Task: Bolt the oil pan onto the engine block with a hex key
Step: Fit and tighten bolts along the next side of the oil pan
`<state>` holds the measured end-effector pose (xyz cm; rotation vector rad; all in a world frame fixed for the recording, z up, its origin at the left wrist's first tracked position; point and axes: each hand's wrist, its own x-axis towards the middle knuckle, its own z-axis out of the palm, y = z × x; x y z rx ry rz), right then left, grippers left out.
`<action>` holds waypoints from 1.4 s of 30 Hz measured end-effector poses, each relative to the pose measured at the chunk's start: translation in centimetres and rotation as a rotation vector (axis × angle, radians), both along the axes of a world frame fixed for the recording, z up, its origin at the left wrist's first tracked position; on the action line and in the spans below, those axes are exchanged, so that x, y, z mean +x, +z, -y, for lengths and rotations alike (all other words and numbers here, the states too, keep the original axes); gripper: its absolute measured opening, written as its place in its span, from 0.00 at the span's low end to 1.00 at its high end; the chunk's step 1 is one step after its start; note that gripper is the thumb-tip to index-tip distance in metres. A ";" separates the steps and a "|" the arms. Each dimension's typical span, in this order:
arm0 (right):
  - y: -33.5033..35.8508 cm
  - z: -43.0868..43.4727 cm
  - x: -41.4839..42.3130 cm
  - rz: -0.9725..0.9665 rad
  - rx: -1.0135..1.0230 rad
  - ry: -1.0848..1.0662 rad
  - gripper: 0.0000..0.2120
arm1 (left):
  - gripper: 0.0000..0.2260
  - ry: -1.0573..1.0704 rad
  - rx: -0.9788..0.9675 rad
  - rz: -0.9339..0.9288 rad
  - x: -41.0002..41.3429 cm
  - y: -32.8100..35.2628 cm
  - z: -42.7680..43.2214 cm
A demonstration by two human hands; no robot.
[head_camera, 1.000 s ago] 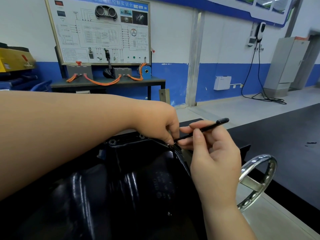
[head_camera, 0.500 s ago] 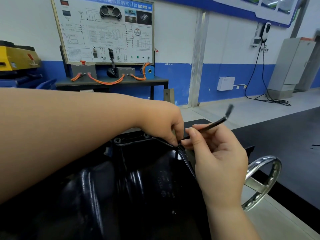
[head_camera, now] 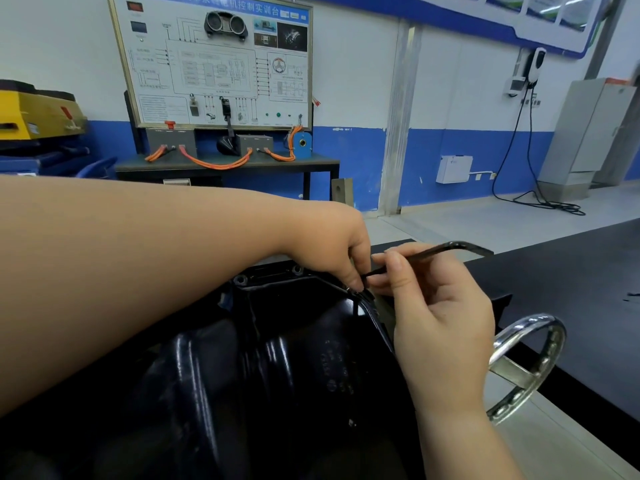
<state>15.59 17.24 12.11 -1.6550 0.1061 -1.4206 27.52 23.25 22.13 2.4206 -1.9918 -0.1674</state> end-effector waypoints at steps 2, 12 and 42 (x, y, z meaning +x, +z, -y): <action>0.0 0.0 0.0 -0.013 -0.050 -0.017 0.06 | 0.05 0.008 -0.001 0.012 0.3 -0.2 0.1; -0.1 0.1 0.2 -0.005 -0.130 -0.090 0.08 | 0.09 0.047 0.019 0.019 1.2 -0.3 -0.1; 0.2 -0.3 0.1 -0.005 -0.092 0.021 0.11 | 0.11 0.014 -0.014 -0.016 0.3 -0.1 0.1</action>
